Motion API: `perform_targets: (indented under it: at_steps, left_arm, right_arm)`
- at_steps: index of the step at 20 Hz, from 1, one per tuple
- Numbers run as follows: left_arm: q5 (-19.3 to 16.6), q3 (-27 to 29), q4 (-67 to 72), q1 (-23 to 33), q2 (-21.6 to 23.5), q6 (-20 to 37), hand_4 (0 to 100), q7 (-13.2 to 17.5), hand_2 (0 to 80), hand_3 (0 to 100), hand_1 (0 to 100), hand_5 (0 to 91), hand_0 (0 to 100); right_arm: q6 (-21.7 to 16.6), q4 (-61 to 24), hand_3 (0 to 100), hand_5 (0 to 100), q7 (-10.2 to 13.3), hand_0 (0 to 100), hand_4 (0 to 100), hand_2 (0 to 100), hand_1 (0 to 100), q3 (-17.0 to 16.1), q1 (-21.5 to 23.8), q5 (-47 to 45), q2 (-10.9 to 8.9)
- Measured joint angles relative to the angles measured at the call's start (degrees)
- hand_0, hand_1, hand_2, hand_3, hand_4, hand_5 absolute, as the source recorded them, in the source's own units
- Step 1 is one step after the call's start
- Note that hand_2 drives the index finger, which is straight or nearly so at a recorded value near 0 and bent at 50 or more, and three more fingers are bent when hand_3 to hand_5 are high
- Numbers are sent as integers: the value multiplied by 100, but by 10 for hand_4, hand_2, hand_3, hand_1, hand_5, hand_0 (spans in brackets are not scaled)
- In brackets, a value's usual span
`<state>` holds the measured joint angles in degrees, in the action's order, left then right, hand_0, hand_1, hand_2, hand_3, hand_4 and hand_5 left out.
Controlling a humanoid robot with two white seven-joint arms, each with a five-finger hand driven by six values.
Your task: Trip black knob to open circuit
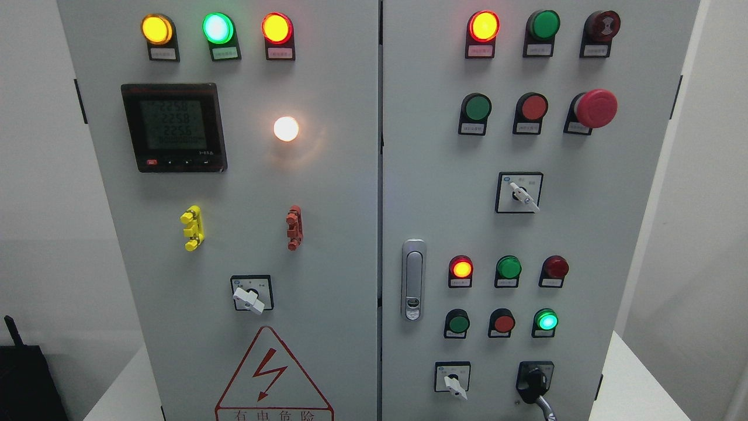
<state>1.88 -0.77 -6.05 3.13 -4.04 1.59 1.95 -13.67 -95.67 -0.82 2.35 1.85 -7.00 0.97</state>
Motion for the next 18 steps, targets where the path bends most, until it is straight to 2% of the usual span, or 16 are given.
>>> perform_targets:
  at_steps: [18]
  left_arm:
    - [0,0,0,0,0,0,0,0,0,0,389,0,120]
  right_arm:
    - [-77,18,914,985,-66,791,961,0,852,-144,14,-2,-81]
